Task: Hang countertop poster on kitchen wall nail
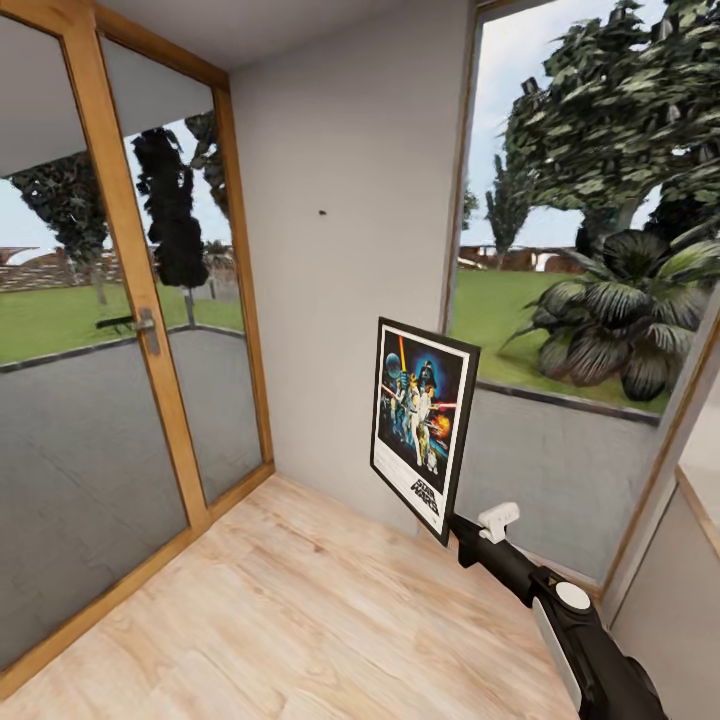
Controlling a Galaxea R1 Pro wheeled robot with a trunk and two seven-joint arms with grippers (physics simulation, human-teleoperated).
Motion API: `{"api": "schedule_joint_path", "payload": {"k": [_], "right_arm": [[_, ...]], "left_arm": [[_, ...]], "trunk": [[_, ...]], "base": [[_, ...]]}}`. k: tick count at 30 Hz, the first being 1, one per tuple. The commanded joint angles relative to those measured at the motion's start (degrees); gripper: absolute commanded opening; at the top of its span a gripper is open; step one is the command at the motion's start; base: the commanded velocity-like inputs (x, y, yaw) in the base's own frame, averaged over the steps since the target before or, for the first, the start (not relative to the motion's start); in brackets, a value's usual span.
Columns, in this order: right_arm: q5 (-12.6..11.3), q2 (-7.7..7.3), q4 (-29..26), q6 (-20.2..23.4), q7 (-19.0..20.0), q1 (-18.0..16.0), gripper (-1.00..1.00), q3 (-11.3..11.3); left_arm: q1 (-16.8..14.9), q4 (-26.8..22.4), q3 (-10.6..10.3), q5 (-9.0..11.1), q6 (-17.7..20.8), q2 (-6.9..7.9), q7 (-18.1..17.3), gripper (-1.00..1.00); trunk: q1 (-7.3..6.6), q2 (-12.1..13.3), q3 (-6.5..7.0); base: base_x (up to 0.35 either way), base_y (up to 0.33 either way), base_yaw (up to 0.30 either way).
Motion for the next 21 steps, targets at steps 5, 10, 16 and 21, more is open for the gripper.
{"api": "schedule_joint_path", "payload": {"k": [5,10,16,21], "right_arm": [[-0.2,0.02,0.0,0.0,0.5,0.0,-1.0,-0.1],[-0.2,0.02,0.4,0.0,0.5,0.0,-1.0,-0.1],[-0.1,0.05,1.3,0.0,0.5,0.0,-1.0,0.0],[-0.1,0.04,1.4,0.0,0.5,0.0,-1.0,0.0]], "left_arm": [[0.0,0.0,0.1,0.0,-0.1,0.03,0.0,1.0],[0.0,0.0,0.2,0.0,-0.1,0.04,0.0,1.0],[0.0,0.1,0.2,0.0,-0.1,0.04,0.0,1.0],[0.0,0.1,0.2,0.0,-0.1,0.04,0.0,1.0]], "trunk": [[0.04,0.0,0.0],[0.04,0.0,0.0],[0.04,0.0,0.0],[0.04,0.0,0.0]], "base": [[0.242,0.275,0.0],[0.217,0.291,0.0],[0.166,0.314,0.0],[0.148,0.321,0.0]]}}
